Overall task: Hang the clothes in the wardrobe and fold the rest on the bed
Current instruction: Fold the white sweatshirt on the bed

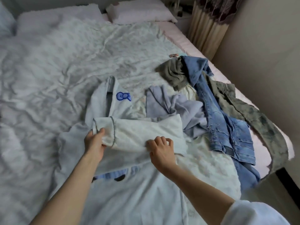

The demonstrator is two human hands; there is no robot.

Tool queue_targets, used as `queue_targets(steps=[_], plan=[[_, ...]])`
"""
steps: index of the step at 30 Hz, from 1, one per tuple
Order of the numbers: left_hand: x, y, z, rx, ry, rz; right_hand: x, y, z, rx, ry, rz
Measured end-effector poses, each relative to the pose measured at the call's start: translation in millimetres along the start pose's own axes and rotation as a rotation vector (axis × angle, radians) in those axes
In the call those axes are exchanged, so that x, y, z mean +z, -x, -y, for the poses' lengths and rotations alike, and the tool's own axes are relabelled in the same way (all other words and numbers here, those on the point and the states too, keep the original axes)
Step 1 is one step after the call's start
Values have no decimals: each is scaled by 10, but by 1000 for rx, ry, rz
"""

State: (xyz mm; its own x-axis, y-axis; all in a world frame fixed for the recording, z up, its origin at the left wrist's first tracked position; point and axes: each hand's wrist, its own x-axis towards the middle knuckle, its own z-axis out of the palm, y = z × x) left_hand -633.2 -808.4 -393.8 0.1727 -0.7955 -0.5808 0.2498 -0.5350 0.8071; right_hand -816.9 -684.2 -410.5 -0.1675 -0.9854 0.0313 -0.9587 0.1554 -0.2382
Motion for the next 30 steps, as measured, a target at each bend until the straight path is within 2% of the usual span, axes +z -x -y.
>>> queue_targets(steps=[3,6,8,11,13,14,16,21,23,26,28,30], plan=[[-717,-263,-114,34,-9,-38,160,-51,403,27,32,101],[-1247,-523,-117,64,-107,-105,377,-101,755,15,29,88],[-1534,-713,-66,100,-208,-151,589,-141,969,8,-2,162],[-1772,-914,53,154,-418,-210,929,-94,1061,-52,-79,372],[-1851,-1026,148,183,-592,-213,1082,-29,1082,-84,-137,515],[-1844,-1070,168,193,-668,-202,1113,-1,1064,-81,-156,534],[-1826,-1155,224,190,-765,-189,1166,36,975,-53,-140,510],[-1670,-1232,243,87,-831,-196,1106,-35,516,109,146,381],[-1601,-1164,301,64,-884,-208,1071,-101,308,135,200,401],[-1534,-1046,448,152,-976,-284,1067,-193,79,164,193,469],[-1502,-1001,502,187,-1017,-333,1080,-230,-14,272,185,523],[-1479,-973,528,235,-1070,-413,1052,-270,-70,467,207,559]])
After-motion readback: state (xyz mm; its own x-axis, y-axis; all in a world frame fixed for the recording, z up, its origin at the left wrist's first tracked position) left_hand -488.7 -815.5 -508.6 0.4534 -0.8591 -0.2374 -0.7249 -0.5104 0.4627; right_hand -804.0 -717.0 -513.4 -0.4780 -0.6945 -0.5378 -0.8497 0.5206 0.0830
